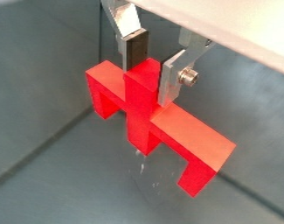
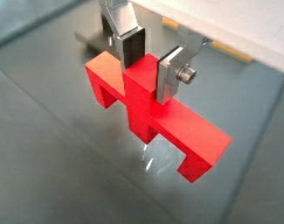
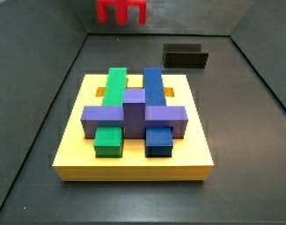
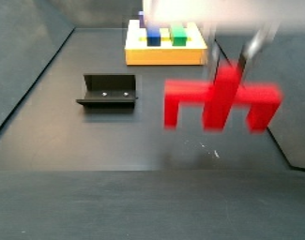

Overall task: Pick up the red object. Move up. Move to above the board. Insert the red object.
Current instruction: Move to above the board.

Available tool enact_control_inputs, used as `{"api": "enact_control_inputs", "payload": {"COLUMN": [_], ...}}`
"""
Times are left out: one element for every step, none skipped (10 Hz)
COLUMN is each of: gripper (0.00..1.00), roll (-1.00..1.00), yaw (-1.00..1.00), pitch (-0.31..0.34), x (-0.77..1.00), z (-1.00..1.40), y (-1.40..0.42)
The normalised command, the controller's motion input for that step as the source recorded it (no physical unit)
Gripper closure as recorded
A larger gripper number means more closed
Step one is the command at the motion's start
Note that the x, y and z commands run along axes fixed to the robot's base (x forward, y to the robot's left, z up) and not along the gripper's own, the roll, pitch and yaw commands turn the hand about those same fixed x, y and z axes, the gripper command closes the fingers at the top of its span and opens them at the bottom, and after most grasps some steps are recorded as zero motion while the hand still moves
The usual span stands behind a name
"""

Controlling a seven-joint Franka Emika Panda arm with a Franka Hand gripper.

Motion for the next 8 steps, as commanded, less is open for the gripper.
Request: {"api": "enact_control_inputs", "payload": {"gripper": [1.00,1.00,1.00,1.00,1.00,1.00,1.00,1.00], "roll": [-0.01,0.01,-0.01,-0.01,-0.06,-0.01,0.02,-0.03], "yaw": [0.00,0.01,0.00,0.00,0.29,0.25,0.21,0.08], "pitch": [0.017,0.005,0.061,0.090,0.091,0.056,0.031,-0.010], "x": [-0.06,0.00,0.04,0.03,0.21,0.21,0.20,0.20], "z": [1.40,1.40,0.79,0.56,0.14,0.11,0.11,0.12], "y": [-0.01,-0.01,0.01,0.00,-1.40,-1.40,-1.40,-1.40]}}
